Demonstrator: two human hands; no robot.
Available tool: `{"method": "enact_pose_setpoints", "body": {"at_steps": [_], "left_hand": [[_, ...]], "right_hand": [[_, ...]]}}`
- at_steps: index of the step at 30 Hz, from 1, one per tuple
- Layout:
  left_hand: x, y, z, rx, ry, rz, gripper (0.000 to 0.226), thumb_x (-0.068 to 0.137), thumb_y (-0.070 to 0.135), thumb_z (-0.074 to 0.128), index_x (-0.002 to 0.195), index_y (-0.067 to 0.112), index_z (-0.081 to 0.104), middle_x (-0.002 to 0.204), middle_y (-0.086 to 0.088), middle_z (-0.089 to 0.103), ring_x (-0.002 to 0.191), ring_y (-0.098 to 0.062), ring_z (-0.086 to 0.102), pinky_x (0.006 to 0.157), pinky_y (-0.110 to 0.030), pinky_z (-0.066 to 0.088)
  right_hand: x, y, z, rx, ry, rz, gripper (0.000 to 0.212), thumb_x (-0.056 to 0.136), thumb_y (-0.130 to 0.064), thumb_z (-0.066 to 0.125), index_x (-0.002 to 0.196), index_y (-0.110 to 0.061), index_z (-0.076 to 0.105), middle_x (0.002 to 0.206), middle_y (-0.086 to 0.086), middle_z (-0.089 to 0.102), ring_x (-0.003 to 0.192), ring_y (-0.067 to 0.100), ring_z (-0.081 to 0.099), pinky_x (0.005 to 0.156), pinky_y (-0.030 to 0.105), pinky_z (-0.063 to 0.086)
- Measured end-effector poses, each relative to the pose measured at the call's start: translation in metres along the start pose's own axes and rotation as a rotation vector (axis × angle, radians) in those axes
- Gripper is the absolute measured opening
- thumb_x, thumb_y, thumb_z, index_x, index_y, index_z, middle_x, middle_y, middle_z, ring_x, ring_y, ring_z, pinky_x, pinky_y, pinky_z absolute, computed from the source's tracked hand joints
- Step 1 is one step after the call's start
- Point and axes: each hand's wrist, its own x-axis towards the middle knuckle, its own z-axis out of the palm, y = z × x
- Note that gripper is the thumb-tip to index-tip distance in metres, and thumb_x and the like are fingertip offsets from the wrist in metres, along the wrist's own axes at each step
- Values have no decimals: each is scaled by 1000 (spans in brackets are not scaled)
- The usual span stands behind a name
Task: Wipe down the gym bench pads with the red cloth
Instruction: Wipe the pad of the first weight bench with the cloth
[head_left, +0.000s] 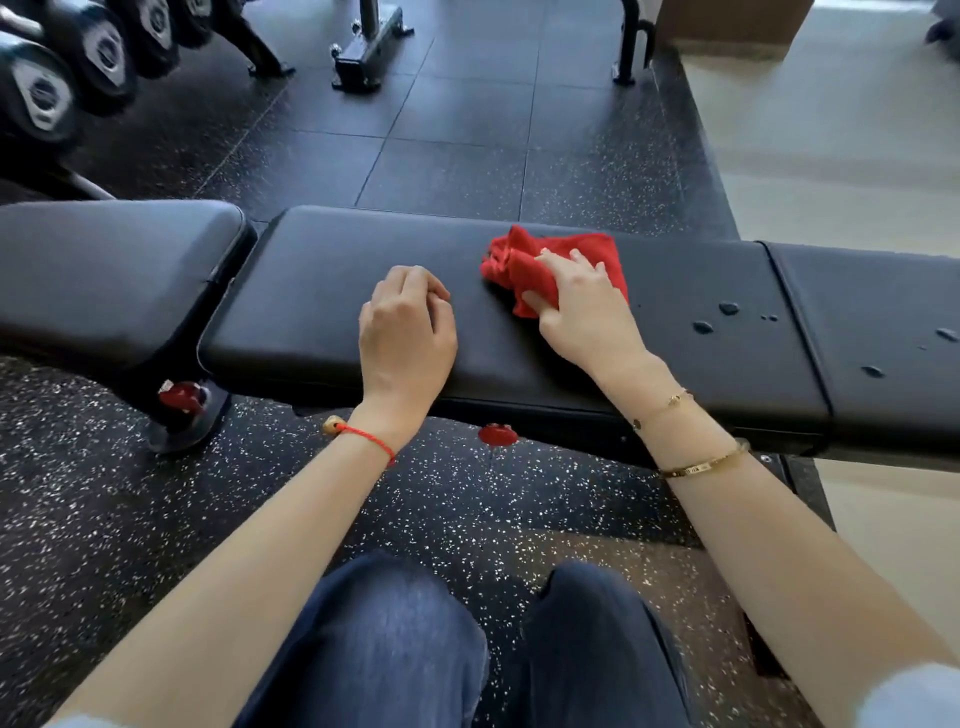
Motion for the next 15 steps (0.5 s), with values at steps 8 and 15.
{"method": "enact_pose_setpoints", "body": {"at_steps": [8, 15], "left_hand": [[-3, 0, 13, 64, 48, -49, 17, 89, 11, 45, 85, 10, 62, 91, -8, 64, 94, -29, 54, 89, -42, 43], [-5, -4, 14, 39, 106, -64, 18, 87, 14, 46, 79, 11, 63, 84, -7, 65, 88, -27, 55, 79, -36, 41]], "right_hand": [[-46, -4, 10, -10, -41, -189, 45, 93, -26, 54, 136, -14, 47, 149, 2, 41, 142, 27, 27, 119, 42, 12], [-49, 22, -10, 21, -7, -113, 47, 93, -23, 55, 137, -12, 46, 143, 8, 48, 141, 25, 30, 118, 38, 14]]}}
